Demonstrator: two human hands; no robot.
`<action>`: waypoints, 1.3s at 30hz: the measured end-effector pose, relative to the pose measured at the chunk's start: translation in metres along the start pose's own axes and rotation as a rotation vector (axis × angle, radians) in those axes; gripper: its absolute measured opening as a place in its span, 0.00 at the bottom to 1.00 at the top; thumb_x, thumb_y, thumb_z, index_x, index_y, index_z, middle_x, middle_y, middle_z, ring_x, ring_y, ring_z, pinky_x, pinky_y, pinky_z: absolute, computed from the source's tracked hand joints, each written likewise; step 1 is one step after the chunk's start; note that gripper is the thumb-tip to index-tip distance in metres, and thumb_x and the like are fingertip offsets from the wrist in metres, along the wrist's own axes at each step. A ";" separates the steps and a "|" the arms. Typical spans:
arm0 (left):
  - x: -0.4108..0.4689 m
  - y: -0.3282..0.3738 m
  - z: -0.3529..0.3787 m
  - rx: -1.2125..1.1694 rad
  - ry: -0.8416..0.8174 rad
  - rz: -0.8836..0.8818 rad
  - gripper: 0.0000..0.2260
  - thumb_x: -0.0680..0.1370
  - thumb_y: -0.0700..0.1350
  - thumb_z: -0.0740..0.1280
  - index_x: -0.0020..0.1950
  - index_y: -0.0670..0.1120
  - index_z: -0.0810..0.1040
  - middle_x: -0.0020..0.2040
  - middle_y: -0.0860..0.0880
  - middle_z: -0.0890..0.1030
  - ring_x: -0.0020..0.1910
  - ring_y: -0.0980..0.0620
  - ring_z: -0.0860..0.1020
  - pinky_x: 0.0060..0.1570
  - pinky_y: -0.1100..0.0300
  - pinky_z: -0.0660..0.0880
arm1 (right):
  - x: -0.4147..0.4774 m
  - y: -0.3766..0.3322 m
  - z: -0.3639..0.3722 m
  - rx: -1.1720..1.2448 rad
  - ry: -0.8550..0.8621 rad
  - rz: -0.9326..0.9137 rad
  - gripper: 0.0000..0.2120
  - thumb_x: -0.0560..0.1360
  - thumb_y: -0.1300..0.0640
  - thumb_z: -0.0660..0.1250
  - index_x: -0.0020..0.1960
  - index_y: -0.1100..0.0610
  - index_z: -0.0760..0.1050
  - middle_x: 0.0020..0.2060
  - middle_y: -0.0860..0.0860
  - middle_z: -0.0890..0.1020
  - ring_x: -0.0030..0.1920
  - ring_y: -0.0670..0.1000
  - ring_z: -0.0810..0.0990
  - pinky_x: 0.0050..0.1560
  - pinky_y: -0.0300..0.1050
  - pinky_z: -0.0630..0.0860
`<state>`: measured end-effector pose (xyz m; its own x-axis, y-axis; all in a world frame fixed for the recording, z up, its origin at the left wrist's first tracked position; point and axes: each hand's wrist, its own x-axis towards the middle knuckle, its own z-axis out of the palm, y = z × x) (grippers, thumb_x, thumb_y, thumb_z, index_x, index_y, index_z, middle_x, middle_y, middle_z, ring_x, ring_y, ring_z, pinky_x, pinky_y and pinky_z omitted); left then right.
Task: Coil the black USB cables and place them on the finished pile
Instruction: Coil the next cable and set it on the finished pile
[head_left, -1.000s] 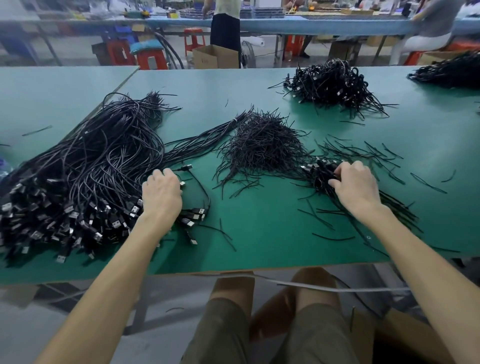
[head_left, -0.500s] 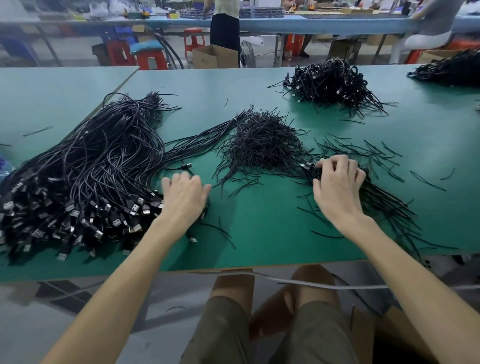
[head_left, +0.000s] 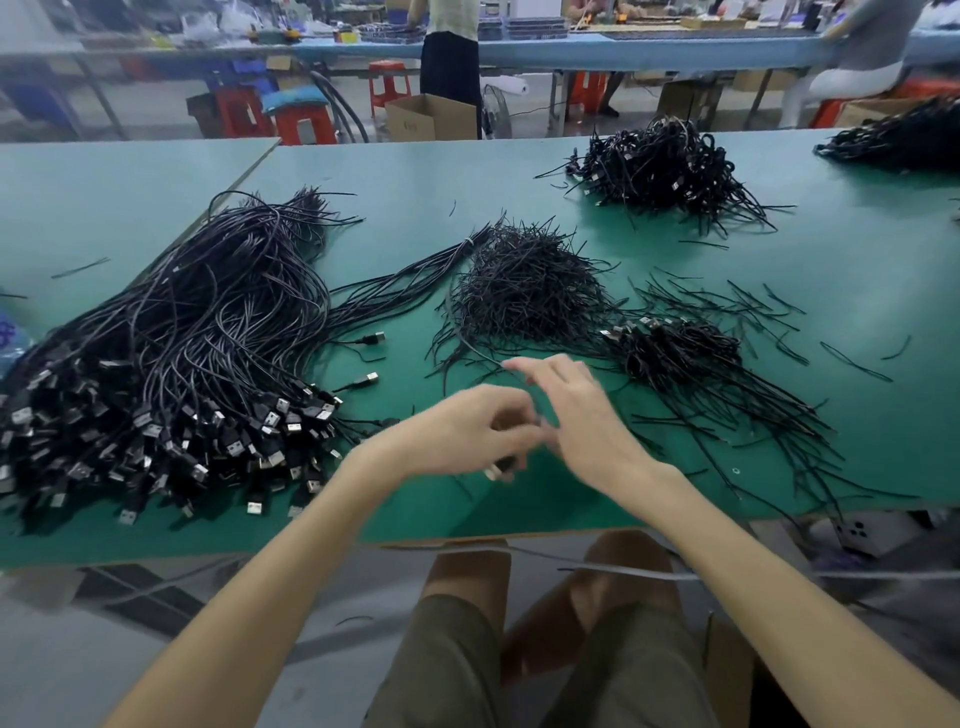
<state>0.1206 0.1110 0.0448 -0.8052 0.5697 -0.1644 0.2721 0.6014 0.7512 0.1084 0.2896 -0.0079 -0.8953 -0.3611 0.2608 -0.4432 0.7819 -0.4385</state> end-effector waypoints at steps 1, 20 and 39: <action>-0.002 0.006 0.004 -0.066 -0.057 0.041 0.09 0.83 0.44 0.65 0.45 0.43 0.73 0.36 0.49 0.83 0.30 0.48 0.81 0.40 0.53 0.80 | 0.000 -0.004 0.004 0.123 -0.044 -0.052 0.22 0.76 0.66 0.69 0.69 0.58 0.74 0.55 0.53 0.75 0.53 0.50 0.75 0.54 0.45 0.74; -0.001 -0.013 0.007 -0.778 0.237 0.171 0.28 0.86 0.59 0.53 0.54 0.40 0.84 0.62 0.42 0.83 0.55 0.44 0.81 0.51 0.43 0.74 | -0.014 -0.034 0.015 0.029 0.059 0.093 0.14 0.82 0.64 0.60 0.41 0.50 0.71 0.39 0.45 0.78 0.43 0.45 0.64 0.58 0.48 0.64; -0.011 -0.014 -0.012 -1.613 0.262 0.120 0.09 0.85 0.47 0.60 0.48 0.44 0.75 0.35 0.54 0.60 0.30 0.56 0.62 0.33 0.64 0.68 | -0.028 -0.038 0.018 0.390 0.079 0.027 0.17 0.86 0.48 0.56 0.43 0.53 0.73 0.25 0.48 0.70 0.33 0.49 0.68 0.39 0.45 0.68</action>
<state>0.1195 0.0899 0.0439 -0.9292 0.3610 -0.0792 -0.3275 -0.7051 0.6289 0.1493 0.2614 -0.0138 -0.9073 -0.2908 0.3037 -0.4173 0.5337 -0.7355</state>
